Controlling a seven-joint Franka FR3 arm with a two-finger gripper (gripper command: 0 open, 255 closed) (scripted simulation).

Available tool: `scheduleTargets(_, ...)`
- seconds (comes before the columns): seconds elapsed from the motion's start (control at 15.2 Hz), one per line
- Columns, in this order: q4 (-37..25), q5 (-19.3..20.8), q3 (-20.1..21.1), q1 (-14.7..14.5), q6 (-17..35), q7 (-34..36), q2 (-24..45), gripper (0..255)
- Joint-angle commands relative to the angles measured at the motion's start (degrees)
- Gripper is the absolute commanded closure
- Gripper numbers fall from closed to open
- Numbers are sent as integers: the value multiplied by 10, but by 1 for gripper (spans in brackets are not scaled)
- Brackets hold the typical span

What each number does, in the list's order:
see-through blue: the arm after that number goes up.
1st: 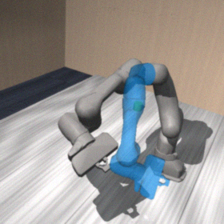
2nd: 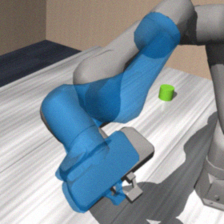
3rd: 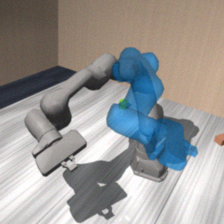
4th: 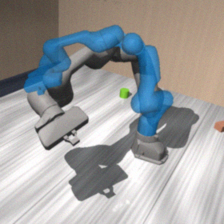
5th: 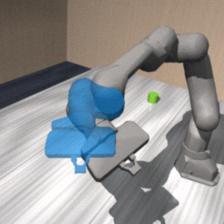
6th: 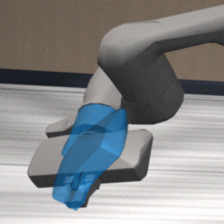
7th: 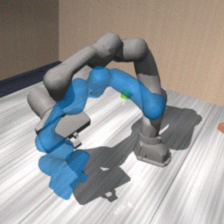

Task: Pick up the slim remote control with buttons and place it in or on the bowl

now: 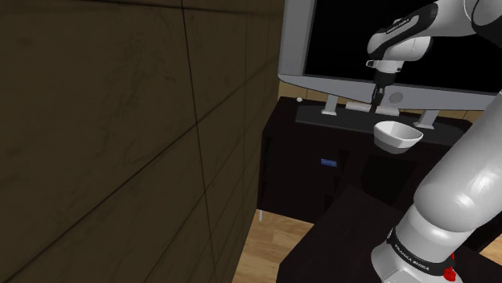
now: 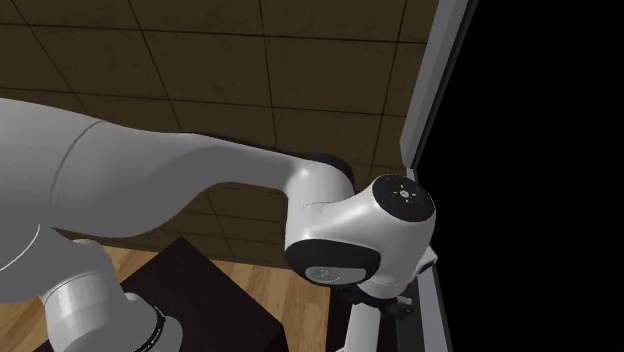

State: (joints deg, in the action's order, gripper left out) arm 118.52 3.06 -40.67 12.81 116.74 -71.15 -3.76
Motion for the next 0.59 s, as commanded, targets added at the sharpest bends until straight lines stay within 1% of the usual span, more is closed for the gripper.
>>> scheduleTargets(0.0,5,6,-13,12,0,-23,-8,255)
scheduleTargets(0.26,11,15,-42,37,0,-72,-19,255)
scheduleTargets(0.53,7,15,-78,63,-1,-135,-17,255)
